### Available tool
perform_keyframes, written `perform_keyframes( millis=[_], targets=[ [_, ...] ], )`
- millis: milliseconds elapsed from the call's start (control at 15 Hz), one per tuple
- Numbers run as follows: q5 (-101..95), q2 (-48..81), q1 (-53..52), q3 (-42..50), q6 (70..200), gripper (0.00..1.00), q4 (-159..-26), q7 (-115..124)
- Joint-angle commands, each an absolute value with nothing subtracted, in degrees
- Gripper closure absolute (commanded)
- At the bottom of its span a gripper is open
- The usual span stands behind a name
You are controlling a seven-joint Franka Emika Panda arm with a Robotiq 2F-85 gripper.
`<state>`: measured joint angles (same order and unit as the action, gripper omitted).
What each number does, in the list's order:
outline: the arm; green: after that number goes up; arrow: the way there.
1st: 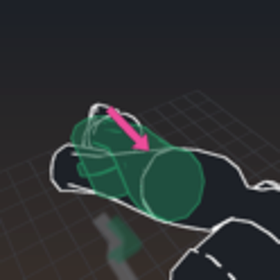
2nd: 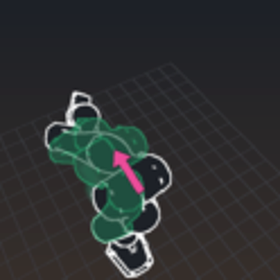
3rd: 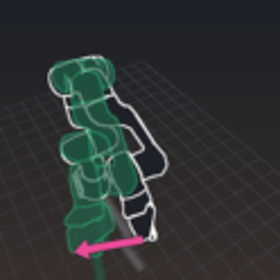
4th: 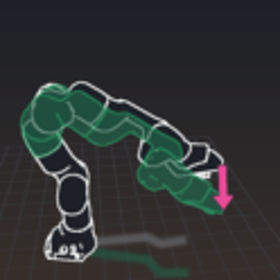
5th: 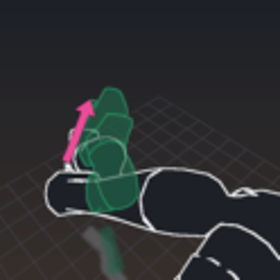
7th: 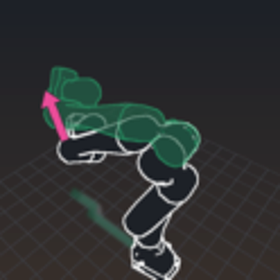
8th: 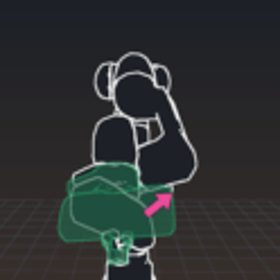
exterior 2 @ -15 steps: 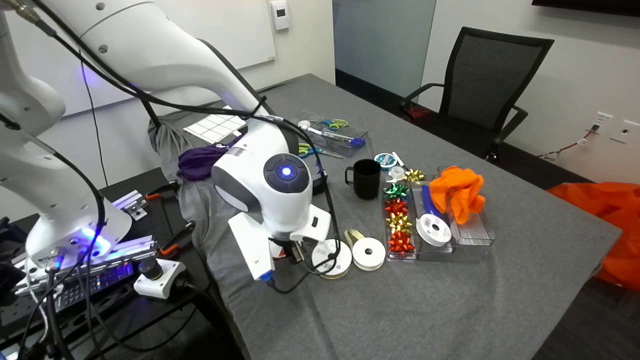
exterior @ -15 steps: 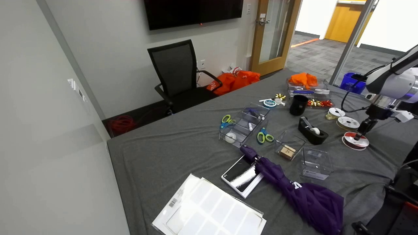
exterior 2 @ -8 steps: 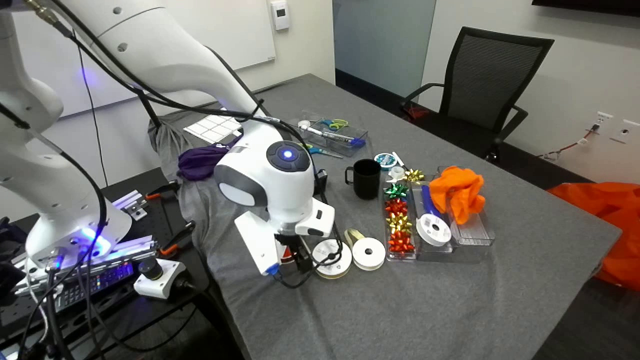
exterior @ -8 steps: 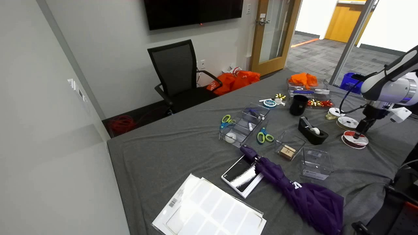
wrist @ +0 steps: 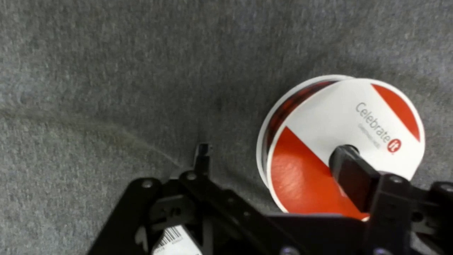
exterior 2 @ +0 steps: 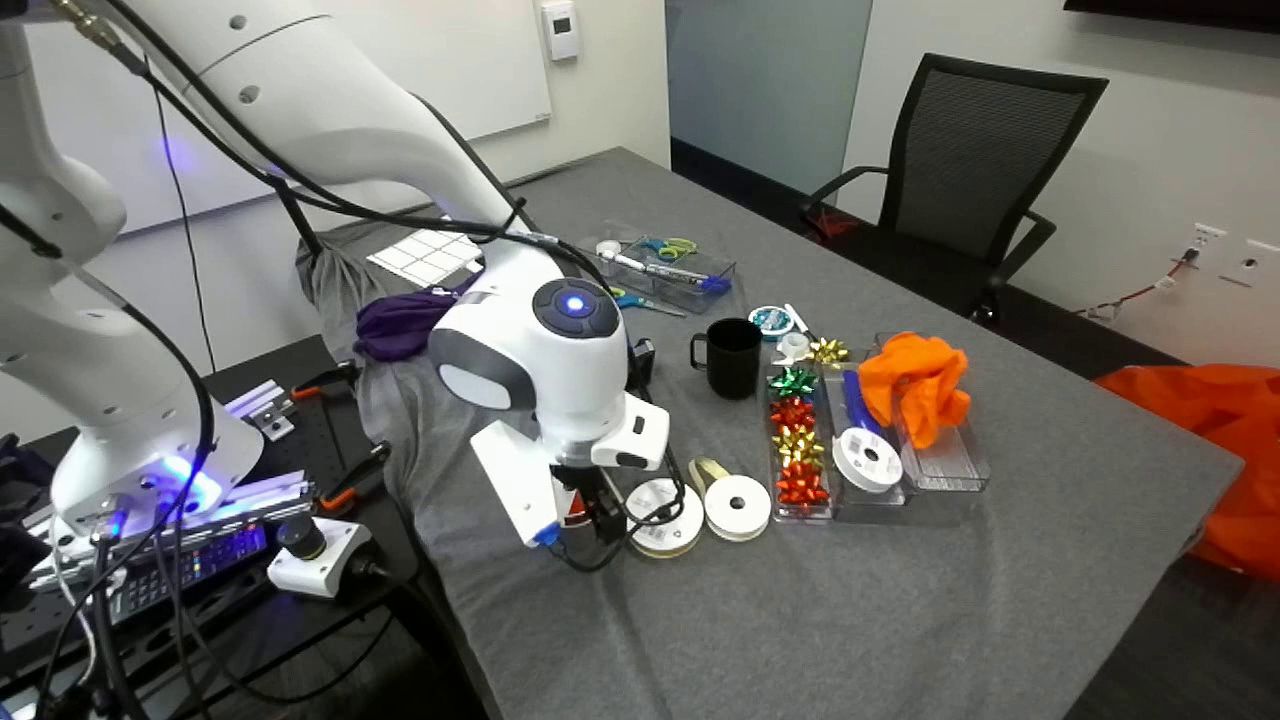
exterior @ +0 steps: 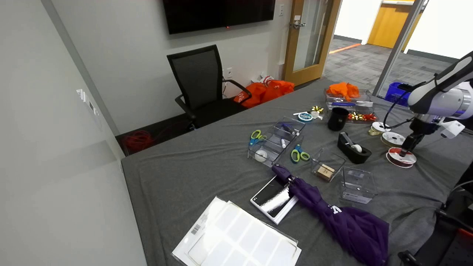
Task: Put the tape item in the container
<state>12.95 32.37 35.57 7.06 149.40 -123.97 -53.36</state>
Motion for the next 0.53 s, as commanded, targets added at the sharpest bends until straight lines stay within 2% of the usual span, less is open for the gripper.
perform_keyframes(
  millis=[0, 333, 467],
  targets=[
    [12.3, 32.2, 36.1, 6.0, 151.5, 0.44, -125.6, -53.1],
    [12.7, 30.8, 36.1, 5.4, 151.6, 0.80, -126.6, -53.5],
    [13.0, 31.0, 36.2, 5.2, 151.5, 0.81, -126.5, -53.6]
  ],
)
